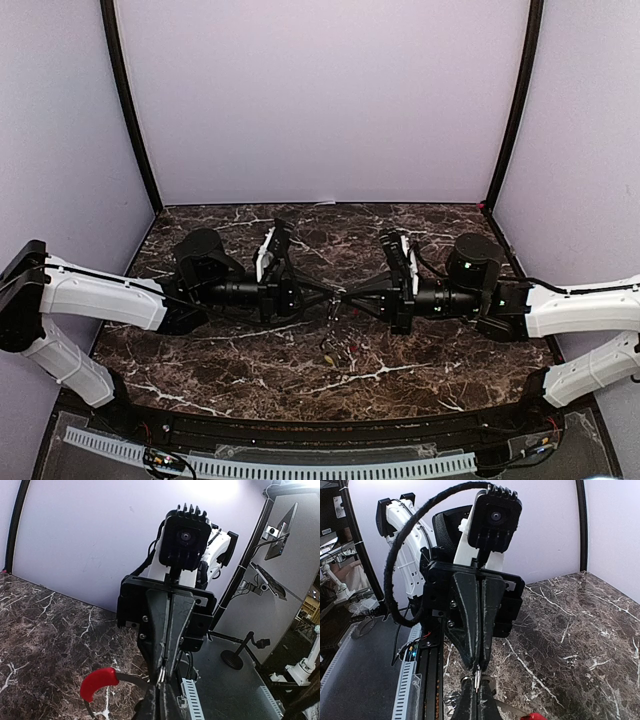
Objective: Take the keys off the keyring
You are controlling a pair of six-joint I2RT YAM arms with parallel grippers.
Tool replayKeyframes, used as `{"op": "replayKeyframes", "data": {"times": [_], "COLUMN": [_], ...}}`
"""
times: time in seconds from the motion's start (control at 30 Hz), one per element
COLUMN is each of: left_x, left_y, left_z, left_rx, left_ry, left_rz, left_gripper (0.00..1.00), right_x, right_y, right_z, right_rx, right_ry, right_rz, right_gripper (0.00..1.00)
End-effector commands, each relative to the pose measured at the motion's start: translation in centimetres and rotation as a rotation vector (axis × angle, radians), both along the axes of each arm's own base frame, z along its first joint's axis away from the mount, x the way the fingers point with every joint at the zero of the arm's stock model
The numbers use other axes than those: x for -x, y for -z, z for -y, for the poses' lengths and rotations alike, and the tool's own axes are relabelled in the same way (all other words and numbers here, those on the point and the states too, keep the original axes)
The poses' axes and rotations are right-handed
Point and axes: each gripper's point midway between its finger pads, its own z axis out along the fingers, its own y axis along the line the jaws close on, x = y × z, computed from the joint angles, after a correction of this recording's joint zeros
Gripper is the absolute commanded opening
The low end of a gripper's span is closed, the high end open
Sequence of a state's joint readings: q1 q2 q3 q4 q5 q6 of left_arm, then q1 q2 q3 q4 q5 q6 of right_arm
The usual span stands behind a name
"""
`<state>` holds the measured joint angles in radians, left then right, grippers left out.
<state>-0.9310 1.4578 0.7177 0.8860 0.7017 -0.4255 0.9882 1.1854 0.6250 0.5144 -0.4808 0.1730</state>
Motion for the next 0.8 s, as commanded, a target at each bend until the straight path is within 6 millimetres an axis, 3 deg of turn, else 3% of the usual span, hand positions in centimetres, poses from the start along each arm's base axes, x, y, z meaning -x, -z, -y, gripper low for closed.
{"op": "replayKeyframes", "data": {"times": [0.0, 0.23, 0.77], "left_x": [0.4, 0.5, 0.5], "left_y": [-1.5, -1.5, -0.8], "left_z": [0.1, -0.1, 0.7], "left_rx": [0.042, 0.062, 0.053], "left_ry": [0.027, 0.028, 0.073], "left_rz": [0.025, -0.001, -0.050], "left_gripper": [0.00, 0.00, 0.00], "right_x": [-0.5, -1.2, -0.9], "right_y": [-2.5, -3.3, -5.6], "right_z": [0.2, 1.8, 2.7], "right_rx": [-0.083, -0.154, -0.291], "right_ry": [0.031, 0.121, 0.135], "right_rz": [0.053, 0.077, 0.121], "right_gripper": [0.00, 0.00, 0.00]}}
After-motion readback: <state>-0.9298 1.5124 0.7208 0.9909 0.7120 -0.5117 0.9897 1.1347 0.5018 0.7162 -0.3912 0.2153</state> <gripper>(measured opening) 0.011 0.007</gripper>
